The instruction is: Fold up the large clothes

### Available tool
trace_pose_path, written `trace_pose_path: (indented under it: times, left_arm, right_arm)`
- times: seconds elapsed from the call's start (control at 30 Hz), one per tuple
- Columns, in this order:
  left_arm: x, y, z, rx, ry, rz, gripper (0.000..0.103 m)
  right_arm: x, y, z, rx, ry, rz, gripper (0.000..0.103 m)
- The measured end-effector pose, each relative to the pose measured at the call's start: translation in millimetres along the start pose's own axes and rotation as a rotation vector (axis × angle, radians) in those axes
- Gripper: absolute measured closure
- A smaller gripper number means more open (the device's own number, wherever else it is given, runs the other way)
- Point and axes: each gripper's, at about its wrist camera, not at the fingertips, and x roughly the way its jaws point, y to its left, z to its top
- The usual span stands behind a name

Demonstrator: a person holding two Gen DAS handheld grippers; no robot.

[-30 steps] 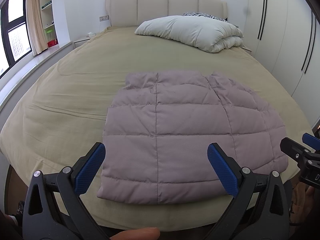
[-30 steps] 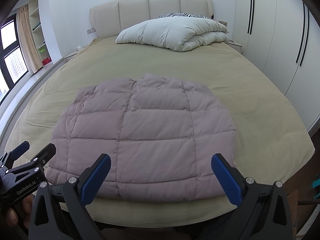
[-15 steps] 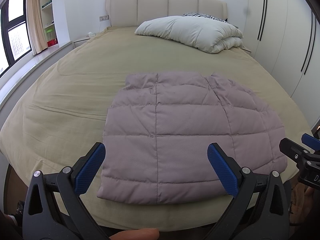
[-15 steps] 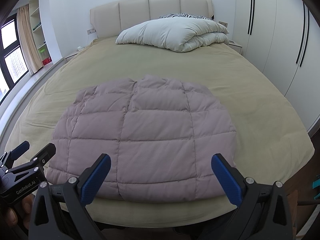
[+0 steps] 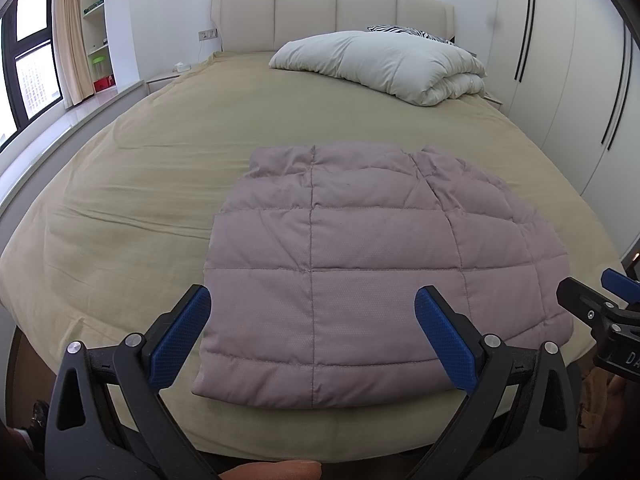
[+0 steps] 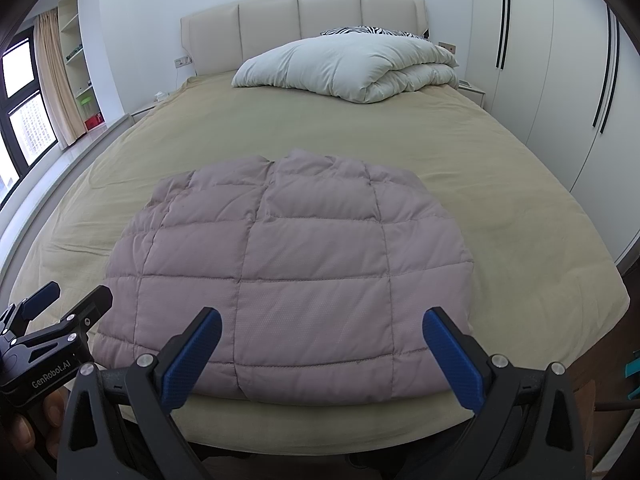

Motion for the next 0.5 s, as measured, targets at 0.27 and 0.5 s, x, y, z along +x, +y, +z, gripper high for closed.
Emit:
trace_pose_path:
  times: [0.27,0.5]
  left_arm:
    - [-0.3,-0.1,-0.1,0.001,-0.001,0.002,0.000]
    - [-0.9,-0.3,-1.1,-0.006,-0.006,0.009,0.000]
  right_arm:
    - [-0.4,1.3,-2.0,0.000,0.000,-0.001,0.000]
    - [1.1,0.4,-0.1,0.000,0.002,0.000,0.000]
